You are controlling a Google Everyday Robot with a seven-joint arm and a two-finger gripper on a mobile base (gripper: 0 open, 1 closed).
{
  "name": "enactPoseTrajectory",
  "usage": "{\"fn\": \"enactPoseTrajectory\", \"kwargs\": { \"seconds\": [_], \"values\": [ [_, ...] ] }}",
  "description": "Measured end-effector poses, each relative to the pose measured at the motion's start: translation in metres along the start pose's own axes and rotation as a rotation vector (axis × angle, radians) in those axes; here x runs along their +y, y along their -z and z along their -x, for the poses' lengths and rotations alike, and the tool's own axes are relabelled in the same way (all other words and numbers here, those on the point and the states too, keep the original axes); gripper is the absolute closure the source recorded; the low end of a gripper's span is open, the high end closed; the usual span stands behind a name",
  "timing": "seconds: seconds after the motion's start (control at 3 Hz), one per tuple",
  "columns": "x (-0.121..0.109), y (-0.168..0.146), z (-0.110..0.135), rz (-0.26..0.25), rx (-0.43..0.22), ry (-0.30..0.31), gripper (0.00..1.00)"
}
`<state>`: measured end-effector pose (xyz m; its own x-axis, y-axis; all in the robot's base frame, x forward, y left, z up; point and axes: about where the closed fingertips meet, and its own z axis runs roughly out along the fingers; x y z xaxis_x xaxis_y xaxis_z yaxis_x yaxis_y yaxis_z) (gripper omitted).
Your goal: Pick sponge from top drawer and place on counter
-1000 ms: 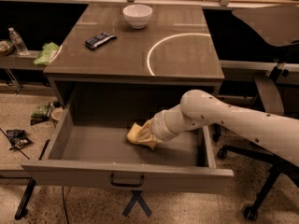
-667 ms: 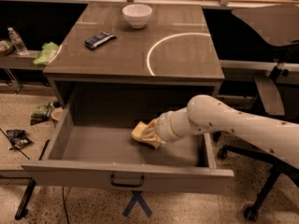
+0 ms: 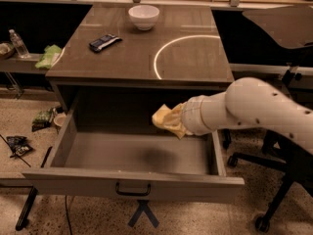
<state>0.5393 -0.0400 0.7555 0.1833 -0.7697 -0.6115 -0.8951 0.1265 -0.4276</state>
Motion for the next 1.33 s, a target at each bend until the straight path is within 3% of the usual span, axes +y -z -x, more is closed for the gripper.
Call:
{"fn": "enactPoseTrajectory", "kwargs": {
  "seconds": [0.33, 0.67, 1.0, 1.33],
  "values": [
    [-0.032, 0.065, 0.044, -0.036, 0.027, 0.026, 1.0],
    [-0.089, 0.123, 0.089, -0.083, 0.064, 0.096, 1.0],
    [-0.134, 0.126, 0.11, -0.102, 0.078, 0.178, 1.0],
    [-0.187, 0.09, 0.118, -0.104, 0.084, 0.255, 1.0]
  ]
}}
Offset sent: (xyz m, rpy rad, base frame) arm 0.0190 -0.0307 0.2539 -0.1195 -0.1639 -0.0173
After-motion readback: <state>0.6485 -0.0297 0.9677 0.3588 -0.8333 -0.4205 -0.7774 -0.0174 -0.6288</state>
